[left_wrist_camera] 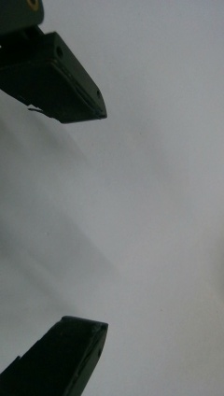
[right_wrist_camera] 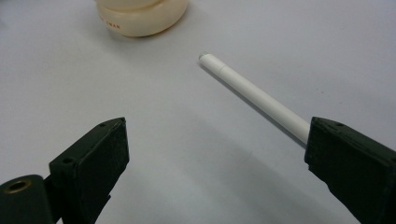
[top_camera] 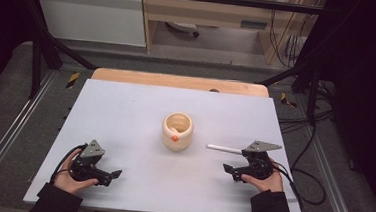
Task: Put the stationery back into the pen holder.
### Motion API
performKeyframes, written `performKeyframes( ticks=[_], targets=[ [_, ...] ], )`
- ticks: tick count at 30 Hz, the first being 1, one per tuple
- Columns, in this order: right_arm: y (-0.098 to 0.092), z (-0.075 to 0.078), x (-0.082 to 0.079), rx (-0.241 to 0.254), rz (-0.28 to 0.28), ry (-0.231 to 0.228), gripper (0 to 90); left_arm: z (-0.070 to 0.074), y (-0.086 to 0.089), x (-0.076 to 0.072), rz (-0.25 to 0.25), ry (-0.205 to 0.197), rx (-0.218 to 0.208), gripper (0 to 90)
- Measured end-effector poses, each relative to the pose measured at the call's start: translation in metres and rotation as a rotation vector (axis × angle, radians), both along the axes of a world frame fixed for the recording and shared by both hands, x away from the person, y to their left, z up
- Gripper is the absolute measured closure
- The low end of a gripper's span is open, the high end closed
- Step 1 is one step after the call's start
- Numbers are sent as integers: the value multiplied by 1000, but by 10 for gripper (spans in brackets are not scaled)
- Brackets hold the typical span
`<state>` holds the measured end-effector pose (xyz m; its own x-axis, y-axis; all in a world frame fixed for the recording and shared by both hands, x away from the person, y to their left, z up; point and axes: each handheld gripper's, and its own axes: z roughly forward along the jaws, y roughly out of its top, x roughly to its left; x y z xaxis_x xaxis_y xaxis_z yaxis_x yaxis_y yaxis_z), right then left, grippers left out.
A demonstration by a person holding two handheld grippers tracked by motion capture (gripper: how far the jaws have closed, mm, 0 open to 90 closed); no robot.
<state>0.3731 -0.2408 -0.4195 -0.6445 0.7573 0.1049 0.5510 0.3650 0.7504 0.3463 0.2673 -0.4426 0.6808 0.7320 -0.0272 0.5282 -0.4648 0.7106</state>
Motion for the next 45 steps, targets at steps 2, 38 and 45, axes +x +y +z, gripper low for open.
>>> performKeyframes(
  ticks=[2, 38, 45],
  targets=[
    [-1, 0, 2, 2, -3, -6, 78, 0, 0, 0, 0, 3, 0, 9],
    [13, -7, 61, -144, 170, -10, 396, -1, -1, 1, -9, 3, 7, 13],
    [15, -11, 70, -206, 224, 14, 509, -2, -1, 2, -9, 6, 10, 14]
  ],
)
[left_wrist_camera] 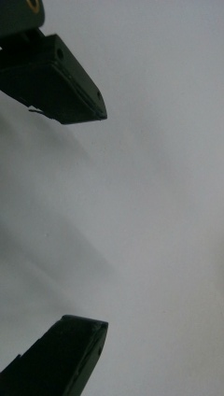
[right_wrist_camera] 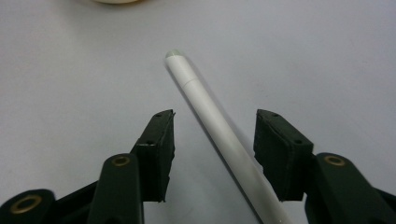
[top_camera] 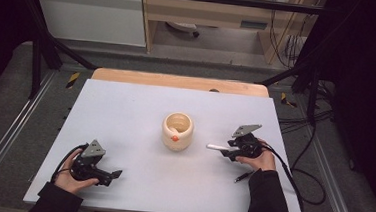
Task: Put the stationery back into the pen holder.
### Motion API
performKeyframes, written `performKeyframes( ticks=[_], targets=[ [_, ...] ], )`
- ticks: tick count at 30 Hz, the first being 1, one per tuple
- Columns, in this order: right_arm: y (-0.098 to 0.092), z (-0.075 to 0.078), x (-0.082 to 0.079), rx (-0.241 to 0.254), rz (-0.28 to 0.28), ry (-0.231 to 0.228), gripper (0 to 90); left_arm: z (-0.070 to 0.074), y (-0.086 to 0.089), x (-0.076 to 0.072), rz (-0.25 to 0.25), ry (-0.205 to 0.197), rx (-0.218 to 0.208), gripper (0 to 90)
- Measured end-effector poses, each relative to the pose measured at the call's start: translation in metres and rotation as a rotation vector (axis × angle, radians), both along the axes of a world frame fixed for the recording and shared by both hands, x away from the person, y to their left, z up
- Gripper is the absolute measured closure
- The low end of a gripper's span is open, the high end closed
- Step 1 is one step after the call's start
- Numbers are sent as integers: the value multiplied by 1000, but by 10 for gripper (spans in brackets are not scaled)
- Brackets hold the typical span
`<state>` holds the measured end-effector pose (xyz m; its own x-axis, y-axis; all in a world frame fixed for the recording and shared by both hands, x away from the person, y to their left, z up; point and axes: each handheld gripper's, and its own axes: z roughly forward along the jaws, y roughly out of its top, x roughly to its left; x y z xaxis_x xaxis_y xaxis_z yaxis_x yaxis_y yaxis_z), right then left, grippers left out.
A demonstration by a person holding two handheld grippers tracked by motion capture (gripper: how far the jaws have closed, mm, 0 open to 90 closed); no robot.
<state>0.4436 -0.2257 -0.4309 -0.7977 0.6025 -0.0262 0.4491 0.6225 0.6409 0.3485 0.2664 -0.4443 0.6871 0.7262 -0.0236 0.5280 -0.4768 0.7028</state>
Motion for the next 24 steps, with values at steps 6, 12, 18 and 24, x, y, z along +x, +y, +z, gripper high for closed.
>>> performKeyframes(
  ticks=[6, 12, 18, 24],
  targets=[
    [5, 2, 10, -30, 77, -4, 573, 0, 0, 0, 0, -4, 3, 14],
    [5, 3, 18, -47, 151, 17, 583, -1, 0, 0, 1, 0, 6, 15],
    [5, 4, 24, -76, 239, 14, 632, -1, 0, 1, 0, 1, 8, 15],
    [3, 1, 27, -86, 281, 28, 672, -1, -1, 1, -3, 3, 10, 15]
  ],
)
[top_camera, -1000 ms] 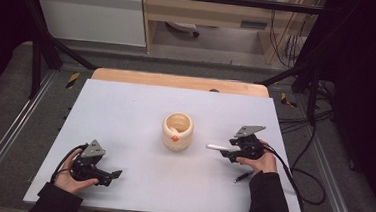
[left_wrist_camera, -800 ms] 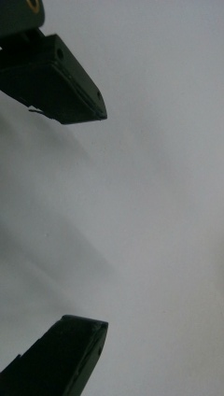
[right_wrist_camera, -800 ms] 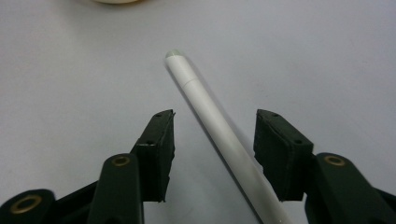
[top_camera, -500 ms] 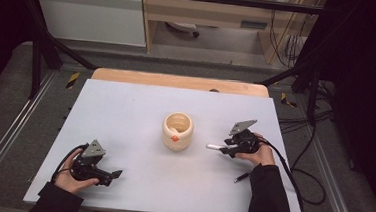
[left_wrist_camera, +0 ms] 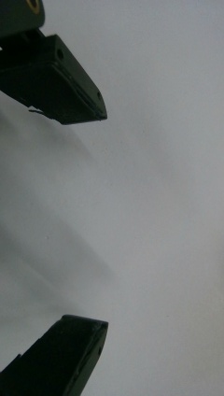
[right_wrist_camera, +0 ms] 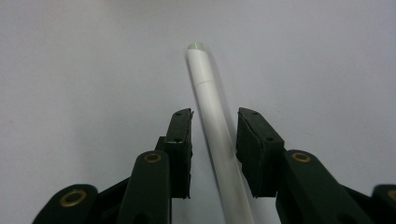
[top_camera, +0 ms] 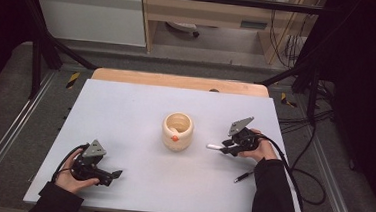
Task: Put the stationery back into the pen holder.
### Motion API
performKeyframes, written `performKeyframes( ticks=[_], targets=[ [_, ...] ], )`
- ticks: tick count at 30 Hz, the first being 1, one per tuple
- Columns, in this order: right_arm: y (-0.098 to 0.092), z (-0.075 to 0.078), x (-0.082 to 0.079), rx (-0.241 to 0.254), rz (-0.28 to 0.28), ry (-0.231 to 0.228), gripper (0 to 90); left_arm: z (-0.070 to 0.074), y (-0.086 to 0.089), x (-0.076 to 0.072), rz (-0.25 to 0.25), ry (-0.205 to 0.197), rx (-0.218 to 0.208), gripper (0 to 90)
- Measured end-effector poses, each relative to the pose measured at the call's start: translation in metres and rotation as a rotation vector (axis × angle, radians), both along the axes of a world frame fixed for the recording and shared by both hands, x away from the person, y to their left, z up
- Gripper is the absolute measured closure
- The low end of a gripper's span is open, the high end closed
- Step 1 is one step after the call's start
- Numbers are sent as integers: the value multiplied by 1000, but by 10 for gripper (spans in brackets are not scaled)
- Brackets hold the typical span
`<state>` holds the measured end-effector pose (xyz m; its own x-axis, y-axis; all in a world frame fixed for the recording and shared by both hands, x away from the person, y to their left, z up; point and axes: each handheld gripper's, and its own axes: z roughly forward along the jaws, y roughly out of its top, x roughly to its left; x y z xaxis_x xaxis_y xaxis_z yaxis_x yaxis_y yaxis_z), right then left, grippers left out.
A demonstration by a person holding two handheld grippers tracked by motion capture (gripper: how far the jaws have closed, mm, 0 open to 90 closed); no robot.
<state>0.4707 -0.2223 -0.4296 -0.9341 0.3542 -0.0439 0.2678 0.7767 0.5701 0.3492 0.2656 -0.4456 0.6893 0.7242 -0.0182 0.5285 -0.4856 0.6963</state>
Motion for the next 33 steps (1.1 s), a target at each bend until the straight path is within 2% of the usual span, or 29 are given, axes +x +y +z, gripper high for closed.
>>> performKeyframes(
  ticks=[7, 22, 28, 33],
  targets=[
    [1, -4, 4, -9, 11, 11, 703, 0, 0, 0, 0, 1, 1, 15],
    [1, -6, 6, -9, 50, -1, 789, -1, -1, 1, -2, 2, 2, 17],
    [0, -5, 7, -9, 17, 0, 793, 0, 0, 1, 0, 1, 2, 16],
    [-1, -1, 5, 16, 6, -2, 793, 0, 0, 1, -1, 1, 2, 17]
  ],
)
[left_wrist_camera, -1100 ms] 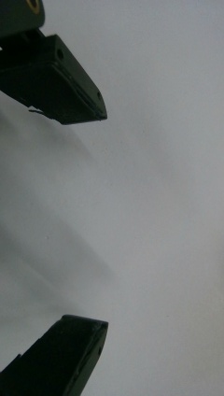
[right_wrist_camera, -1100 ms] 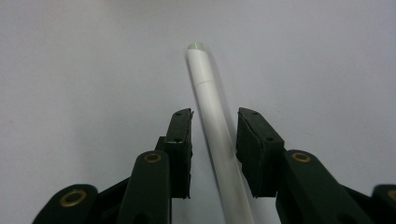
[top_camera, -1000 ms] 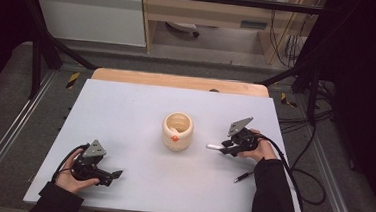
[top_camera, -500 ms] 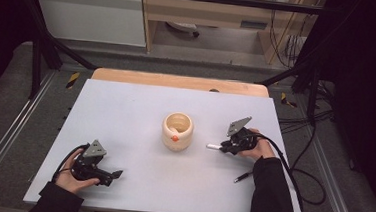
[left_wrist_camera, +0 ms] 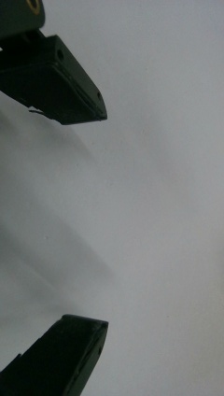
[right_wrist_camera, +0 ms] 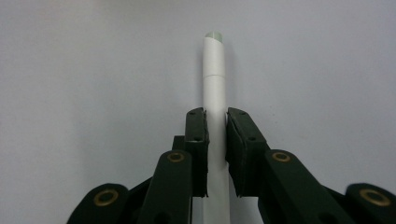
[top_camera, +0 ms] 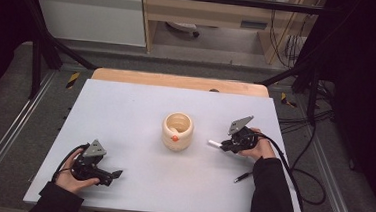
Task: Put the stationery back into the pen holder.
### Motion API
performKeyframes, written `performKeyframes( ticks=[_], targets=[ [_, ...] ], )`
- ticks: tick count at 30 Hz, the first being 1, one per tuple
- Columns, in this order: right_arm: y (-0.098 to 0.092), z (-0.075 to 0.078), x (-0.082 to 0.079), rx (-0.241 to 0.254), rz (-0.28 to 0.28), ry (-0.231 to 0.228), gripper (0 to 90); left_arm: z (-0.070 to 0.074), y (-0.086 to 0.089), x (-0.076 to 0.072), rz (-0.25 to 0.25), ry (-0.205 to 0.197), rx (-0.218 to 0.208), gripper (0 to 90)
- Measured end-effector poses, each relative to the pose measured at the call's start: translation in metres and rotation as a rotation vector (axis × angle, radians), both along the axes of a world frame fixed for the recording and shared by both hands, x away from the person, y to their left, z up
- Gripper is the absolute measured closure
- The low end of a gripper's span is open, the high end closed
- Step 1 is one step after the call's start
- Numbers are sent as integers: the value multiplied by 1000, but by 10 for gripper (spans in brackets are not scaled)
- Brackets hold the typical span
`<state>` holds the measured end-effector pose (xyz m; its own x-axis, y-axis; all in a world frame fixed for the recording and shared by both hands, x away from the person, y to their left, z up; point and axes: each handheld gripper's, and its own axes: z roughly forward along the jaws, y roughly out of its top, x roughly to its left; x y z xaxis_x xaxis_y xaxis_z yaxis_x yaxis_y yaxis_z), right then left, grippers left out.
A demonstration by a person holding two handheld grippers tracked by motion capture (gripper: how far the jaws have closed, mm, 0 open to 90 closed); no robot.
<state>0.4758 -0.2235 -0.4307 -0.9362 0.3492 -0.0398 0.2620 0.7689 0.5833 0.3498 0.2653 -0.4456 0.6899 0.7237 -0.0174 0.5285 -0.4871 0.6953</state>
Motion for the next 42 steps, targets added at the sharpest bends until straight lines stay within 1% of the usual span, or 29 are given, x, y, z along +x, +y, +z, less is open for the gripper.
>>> performKeyframes(
  ticks=[2, 4, 7, 8, 10, 11, 12, 13, 14, 16, 17, 18, 19, 21, 23, 24, 25, 26, 27, 29, 30, 31, 32, 34, 35, 36, 39, 41, 42],
  targets=[
    [-1, 2, -2, 3, -5, -7, 793, 0, 0, 0, 0, 0, 0, 17],
    [-2, 6, -4, 16, -15, -4, 794, 0, 0, 0, 0, 0, 0, 17],
    [-4, 11, -7, 44, -33, -19, 793, 0, 0, 0, 1, 1, 0, 17],
    [-5, 13, -8, 53, -37, -18, 793, 0, 0, 0, 1, 1, 0, 17],
    [-6, 18, -11, 64, -55, -35, 794, 0, 0, 0, 1, 0, -1, 17],
    [-6, 20, -12, 74, -69, -40, 794, 0, 0, 0, 1, 1, -1, 17],
    [-6, 23, -13, 87, -77, -55, 794, 0, 0, 0, 1, 1, -1, 17],
    [-6, 25, -14, 110, -83, -55, 794, 0, -1, 0, 1, 1, -1, 17],
    [-5, 27, -16, 118, -92, -64, 793, 0, -1, 0, 2, 0, -1, 17],
    [-4, 30, -18, 142, -96, -67, 794, 1, -1, -1, 1, -1, -3, 17],
    [-3, 32, -20, 148, -108, -73, 794, 1, -1, -1, 1, -2, -4, 17],
    [-2, 33, -21, 160, -111, -65, 793, 1, -1, -1, 1, -2, -4, 17],
    [-2, 34, -23, 172, -120, -76, 793, 1, -1, -1, 2, -2, -5, 17],
    [-1, 35, -26, 197, -134, -57, 793, 1, -1, -1, 2, -2, -6, 17],
    [0, 36, -31, 216, -146, -56, 793, 1, -1, -1, 1, -3, -5, 17],
    [0, 37, -33, 231, -160, -66, 793, 1, -1, -1, 2, -2, -5, 17],
    [1, 38, -34, 252, -169, -61, 793, 1, -1, -1, 2, -1, -5, 17],
    [1, 39, -36, 265, -181, -70, 793, 1, -1, -1, 2, -1, -4, 17],
    [2, 39, -38, 282, -195, -66, 793, 1, -2, -1, 2, -1, -5, 17],
    [4, 41, -41, 306, -228, -80, 793, 1, -2, -1, 3, -2, -7, 17],
    [5, 41, -43, 324, -241, -78, 794, 1, -1, -1, 1, -3, -6, 17],
    [6, 42, -44, 337, -262, -92, 794, 1, -1, -1, 2, -3, -7, 17],
    [7, 42, -46, 356, -274, -89, 794, 1, -1, -1, 2, -2, -7, 17],
    [8, 44, -50, 397, -303, -106, 794, 1, -1, -1, 2, -1, -7, 17],
    [9, 44, -51, 414, -314, -100, 794, 1, -1, -1, 2, -1, -7, 17],
    [10, 45, -53, 431, -328, -114, 793, 1, -1, -1, 2, 0, -7, 17],
    [12, 47, -57, 473, -368, -122, 793, 2, -1, -1, 4, -1, -11, 17],
    [14, 48, -59, 503, -400, -138, 794, 2, -1, -1, 4, -1, -10, 17],
    [14, 48, -60, 516, -407, -145, 794, 2, -1, -1, 5, -1, -11, 17]
  ],
)
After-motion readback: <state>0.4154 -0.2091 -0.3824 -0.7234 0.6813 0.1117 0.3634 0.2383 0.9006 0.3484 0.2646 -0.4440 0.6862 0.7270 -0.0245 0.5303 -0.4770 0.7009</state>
